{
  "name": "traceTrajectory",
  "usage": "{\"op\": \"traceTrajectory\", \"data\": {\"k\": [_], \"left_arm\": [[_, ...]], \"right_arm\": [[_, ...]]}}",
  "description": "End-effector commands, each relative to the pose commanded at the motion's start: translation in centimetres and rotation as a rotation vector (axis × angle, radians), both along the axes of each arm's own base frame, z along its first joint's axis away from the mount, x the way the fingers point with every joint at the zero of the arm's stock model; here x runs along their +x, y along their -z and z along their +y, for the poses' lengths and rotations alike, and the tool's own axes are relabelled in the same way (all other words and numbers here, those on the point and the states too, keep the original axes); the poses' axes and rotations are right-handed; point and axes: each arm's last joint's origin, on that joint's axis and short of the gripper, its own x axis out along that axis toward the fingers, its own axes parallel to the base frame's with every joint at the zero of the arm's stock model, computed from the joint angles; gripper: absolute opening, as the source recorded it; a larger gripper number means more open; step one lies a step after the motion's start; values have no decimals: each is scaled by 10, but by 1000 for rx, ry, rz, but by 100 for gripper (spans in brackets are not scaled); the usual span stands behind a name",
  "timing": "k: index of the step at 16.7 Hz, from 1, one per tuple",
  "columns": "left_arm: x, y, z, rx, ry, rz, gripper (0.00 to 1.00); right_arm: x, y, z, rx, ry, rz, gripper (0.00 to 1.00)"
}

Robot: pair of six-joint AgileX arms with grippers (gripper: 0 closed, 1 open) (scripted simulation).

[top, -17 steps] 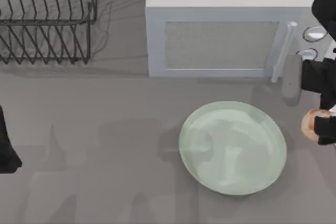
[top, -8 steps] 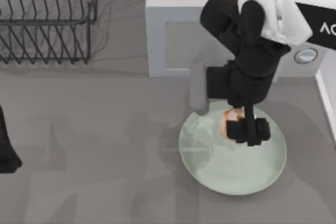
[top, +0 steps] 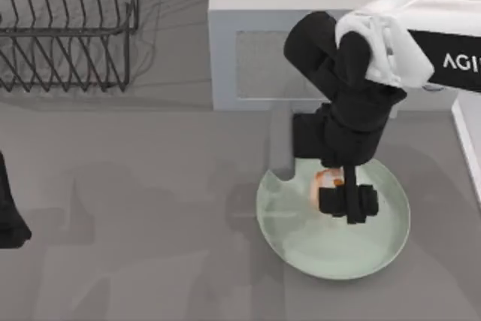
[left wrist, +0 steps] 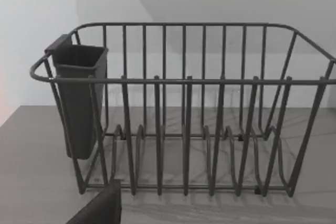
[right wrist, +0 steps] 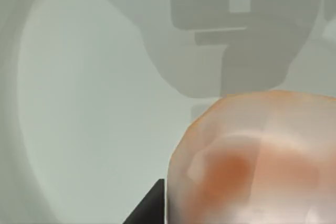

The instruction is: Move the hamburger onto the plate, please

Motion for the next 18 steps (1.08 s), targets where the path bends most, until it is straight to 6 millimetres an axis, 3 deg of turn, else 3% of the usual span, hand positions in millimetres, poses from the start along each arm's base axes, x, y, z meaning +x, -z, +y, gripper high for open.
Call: {"op": "traceTrajectory", "data": {"k": [2,6,18], "left_arm": [[0,0,0,0,0,0,100],[0,0,0,0,0,0,100],[0,0,0,0,0,0,100]], "right_arm": [[-1,11,0,-2,-3,2,0],[-1,12,0,-2,-4,3,0],[-1,12,0,-2,-4,3,90]]}}
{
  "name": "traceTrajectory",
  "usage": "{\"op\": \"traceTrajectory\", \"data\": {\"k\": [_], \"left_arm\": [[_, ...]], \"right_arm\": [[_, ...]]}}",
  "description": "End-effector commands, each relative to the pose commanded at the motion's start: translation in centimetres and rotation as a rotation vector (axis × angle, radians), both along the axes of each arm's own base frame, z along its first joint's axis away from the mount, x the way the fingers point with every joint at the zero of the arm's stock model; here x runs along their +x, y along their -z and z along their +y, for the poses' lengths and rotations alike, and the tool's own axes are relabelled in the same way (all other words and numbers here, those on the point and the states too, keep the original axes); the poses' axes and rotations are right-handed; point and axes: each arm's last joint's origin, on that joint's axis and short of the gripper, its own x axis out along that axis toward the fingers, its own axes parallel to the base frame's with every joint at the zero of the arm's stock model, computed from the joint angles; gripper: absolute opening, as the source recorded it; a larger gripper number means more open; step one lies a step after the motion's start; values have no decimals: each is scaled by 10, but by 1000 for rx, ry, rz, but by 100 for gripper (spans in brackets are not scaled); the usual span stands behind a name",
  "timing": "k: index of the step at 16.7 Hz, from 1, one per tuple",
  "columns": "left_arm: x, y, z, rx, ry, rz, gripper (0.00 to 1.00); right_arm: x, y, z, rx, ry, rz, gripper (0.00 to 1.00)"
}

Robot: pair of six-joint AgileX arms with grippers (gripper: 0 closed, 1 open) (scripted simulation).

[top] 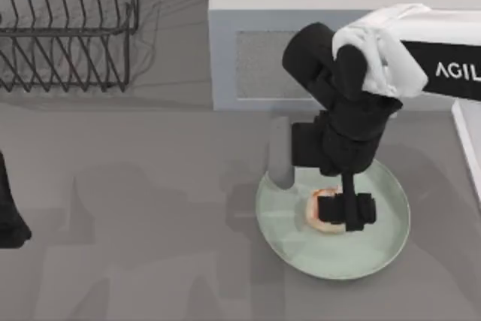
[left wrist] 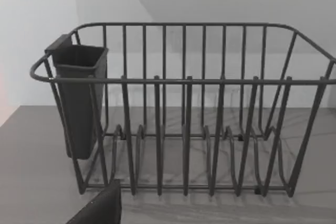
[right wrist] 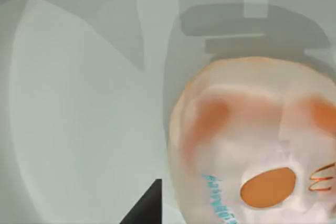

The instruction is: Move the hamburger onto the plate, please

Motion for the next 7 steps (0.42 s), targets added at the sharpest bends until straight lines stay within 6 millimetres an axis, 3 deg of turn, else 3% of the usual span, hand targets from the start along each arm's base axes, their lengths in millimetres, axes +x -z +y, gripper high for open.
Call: {"op": "traceTrajectory", "data": {"k": [2,7], "left_arm": [[0,0,0,0,0,0,100],[0,0,0,0,0,0,100]], "right_arm": [[0,0,0,0,0,0,100],[0,0,0,0,0,0,100]]}}
